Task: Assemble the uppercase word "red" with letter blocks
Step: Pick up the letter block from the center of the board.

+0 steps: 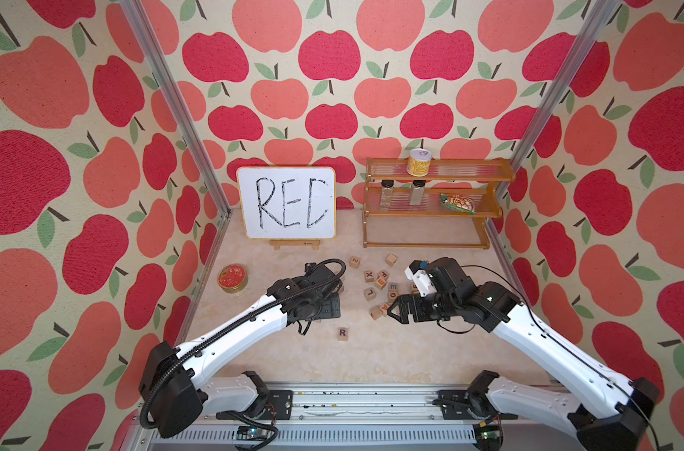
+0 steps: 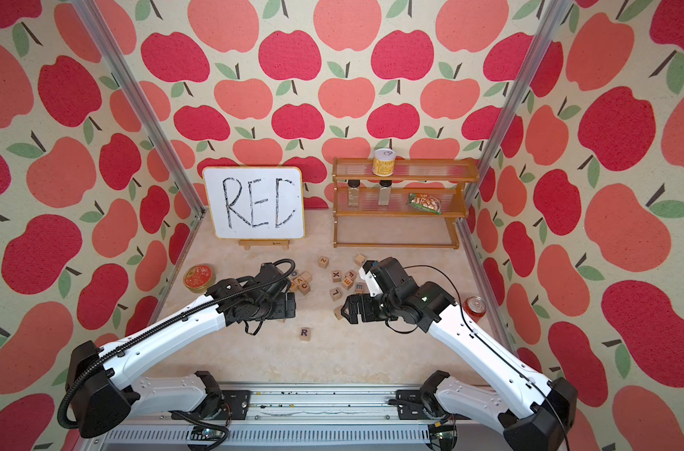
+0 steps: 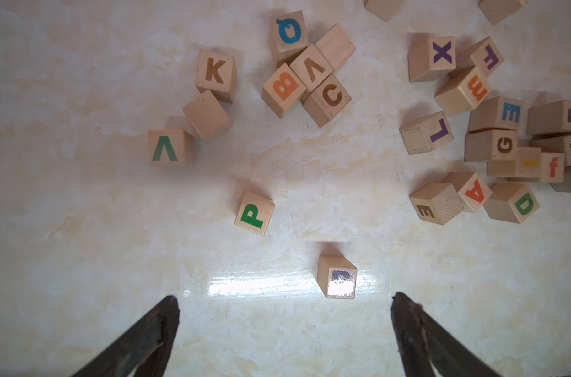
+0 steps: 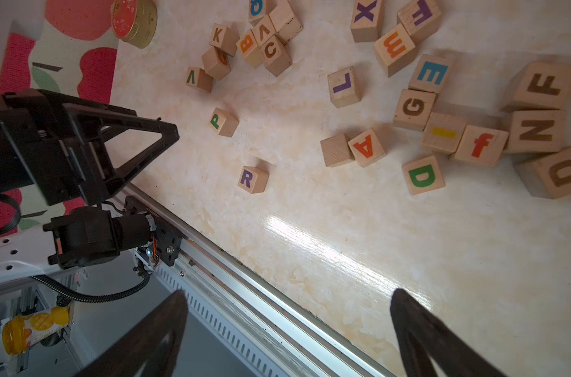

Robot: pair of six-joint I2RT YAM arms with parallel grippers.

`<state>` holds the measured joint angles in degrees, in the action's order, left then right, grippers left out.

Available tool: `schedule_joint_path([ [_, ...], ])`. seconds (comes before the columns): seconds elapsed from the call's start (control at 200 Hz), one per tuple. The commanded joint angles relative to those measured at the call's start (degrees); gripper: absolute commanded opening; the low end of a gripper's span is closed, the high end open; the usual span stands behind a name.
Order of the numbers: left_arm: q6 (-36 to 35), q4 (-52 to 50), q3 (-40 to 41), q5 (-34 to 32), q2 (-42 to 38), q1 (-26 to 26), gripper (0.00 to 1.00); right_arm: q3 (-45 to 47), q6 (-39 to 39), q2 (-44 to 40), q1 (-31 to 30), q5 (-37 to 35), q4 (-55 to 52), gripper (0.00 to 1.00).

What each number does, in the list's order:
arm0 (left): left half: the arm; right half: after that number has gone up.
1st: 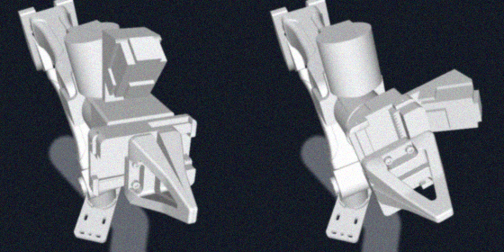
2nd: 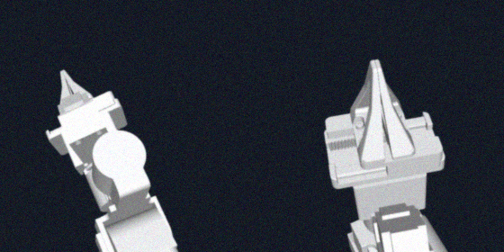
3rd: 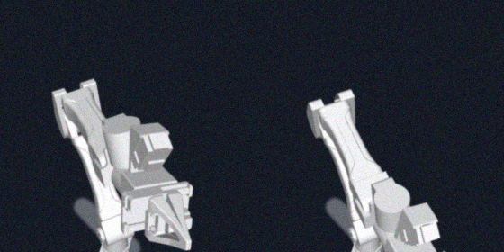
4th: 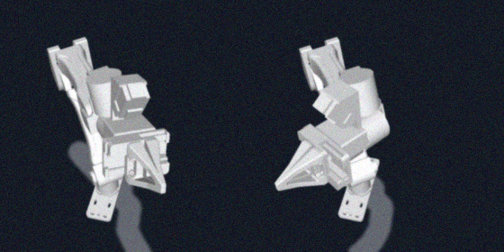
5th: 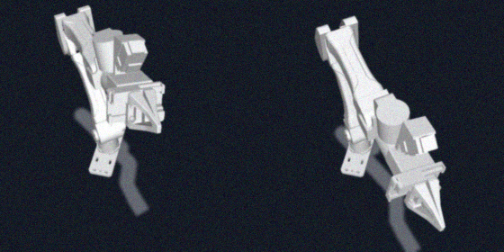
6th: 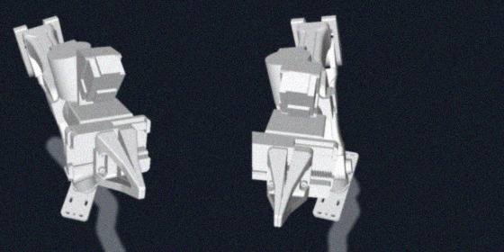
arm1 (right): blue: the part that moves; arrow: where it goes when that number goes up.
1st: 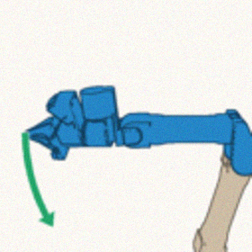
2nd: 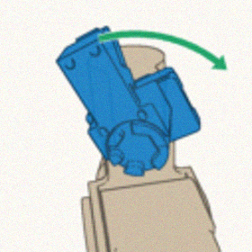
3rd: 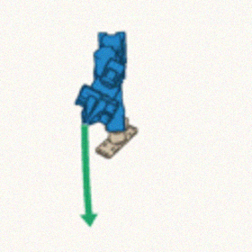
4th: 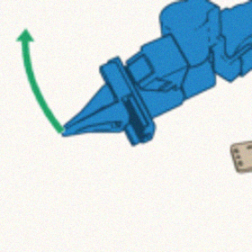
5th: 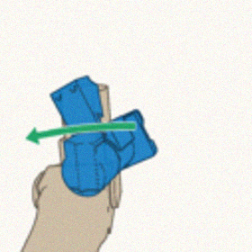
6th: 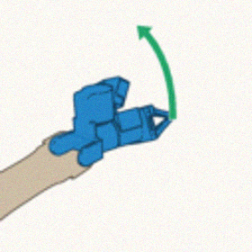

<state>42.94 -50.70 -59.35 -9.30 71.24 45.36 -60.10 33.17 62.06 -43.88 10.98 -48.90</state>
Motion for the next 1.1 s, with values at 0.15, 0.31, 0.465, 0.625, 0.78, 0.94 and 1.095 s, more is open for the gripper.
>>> schedule_joint_path([
  [0.15,-8.3,-3.9,-4.8,5.7,-0.4,-2.4,0.99,-6.6,-1.4,6.1,2.1,-4.2,-6.1,0.99],
  [0.31,-12.7,-3.6,-6.5,9.5,-0.3,-3.7,0.99,-9.4,-1.5,10.5,3.8,-6.1,-7.0,0.99],
  [0.465,-16.7,-3.3,-8.2,11.7,0.2,-4.8,0.99,-11.6,-1.4,14.9,5.6,-7.2,-7.3,0.99],
  [0.625,-21.1,-1.9,-9.2,14.4,0.9,-5.7,0.99,-14.0,-1.9,19.6,7.1,-7.7,-7.2,0.99],
  [0.78,-23.8,0.4,-9.3,16.9,1.1,-6.4,0.99,-16.8,-3.1,24.8,7.7,-8.9,-7.8,0.99],
  [0.94,-25.4,3.9,-8.4,19.8,0.7,-7.0,0.99,-19.4,-3.4,29.7,8.4,-11.2,-8.3,0.99],
  [1.095,-27.5,8.3,-6.5,21.9,-1.0,-7.1,0.99,-20.8,-3.5,33.7,9.2,-12.7,-7.4,0.99],
])
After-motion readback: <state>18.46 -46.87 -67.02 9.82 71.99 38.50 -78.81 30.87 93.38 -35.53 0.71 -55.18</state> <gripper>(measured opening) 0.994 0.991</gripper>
